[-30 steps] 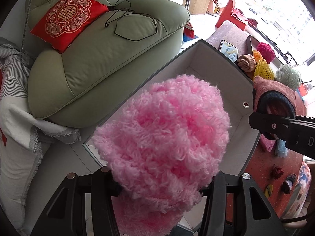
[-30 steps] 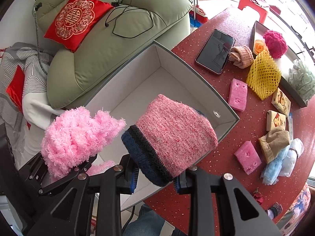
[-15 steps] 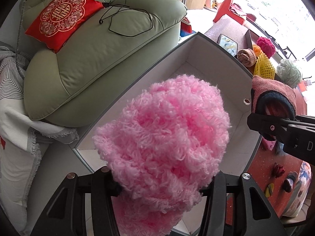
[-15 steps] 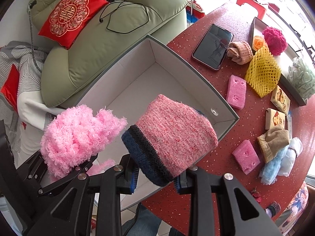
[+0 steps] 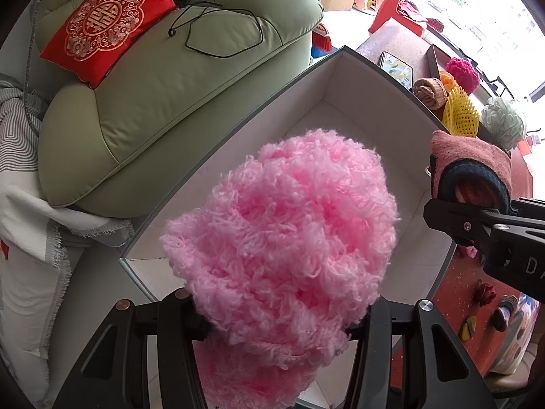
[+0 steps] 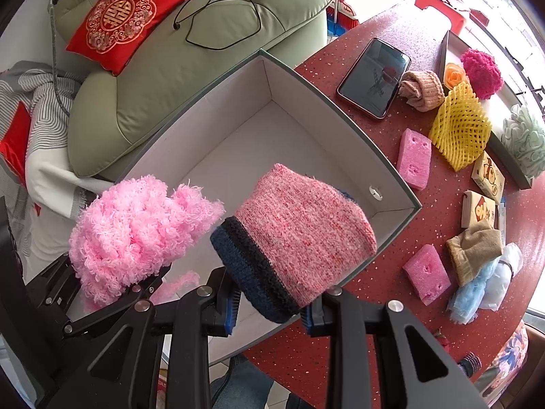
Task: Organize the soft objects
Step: 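Hold the pink yarn bundle and pink sock above the open white box, then open the left tool dropping the yarn bundle while the right tool releases the sock into the box, then grasp the pink foam block with the left tool while the right tool grasps the lavender knit hat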
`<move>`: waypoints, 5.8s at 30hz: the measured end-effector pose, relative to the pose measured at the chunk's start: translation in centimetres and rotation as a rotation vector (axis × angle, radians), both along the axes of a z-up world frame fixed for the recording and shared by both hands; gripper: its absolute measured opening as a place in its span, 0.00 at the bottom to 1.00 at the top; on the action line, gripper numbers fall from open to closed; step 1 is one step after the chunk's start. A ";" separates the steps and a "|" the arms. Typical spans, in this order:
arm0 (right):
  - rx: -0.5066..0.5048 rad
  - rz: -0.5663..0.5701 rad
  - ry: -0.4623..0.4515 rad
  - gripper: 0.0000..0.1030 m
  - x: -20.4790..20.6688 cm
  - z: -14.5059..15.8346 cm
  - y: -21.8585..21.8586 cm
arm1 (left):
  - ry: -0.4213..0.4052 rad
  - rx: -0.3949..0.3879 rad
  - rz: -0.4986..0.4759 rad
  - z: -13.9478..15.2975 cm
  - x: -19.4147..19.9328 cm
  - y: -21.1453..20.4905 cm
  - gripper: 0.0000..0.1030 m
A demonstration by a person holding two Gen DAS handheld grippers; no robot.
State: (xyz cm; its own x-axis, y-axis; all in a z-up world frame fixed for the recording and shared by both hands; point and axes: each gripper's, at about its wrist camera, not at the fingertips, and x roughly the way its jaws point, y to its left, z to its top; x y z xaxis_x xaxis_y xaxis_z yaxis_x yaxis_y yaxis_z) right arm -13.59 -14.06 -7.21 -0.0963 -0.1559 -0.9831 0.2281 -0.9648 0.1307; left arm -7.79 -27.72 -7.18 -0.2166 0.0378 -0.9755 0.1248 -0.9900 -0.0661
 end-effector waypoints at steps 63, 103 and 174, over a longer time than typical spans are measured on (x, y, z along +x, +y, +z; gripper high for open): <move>-0.024 -0.023 -0.001 0.99 -1.1 -1.3 0.5 | -0.088 -0.003 0.062 -1.9 -1.1 0.5 1.00; -0.120 -0.134 0.080 1.00 4.0 3.4 5.4 | -0.079 0.013 -0.075 1.3 -0.2 4.0 1.00; 0.079 -0.850 -0.246 0.87 14.1 -14.8 39.7 | -0.069 -0.065 -0.615 -10.0 -4.2 34.8 0.75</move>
State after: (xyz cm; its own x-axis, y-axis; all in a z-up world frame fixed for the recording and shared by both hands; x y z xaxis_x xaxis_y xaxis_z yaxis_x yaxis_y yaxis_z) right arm 0.53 25.61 -22.06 0.0663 -0.0584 -0.9961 -0.5956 -0.8033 0.0074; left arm -11.98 7.05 -17.13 -0.1107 0.0755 -0.9910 -0.4682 -0.8835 -0.0150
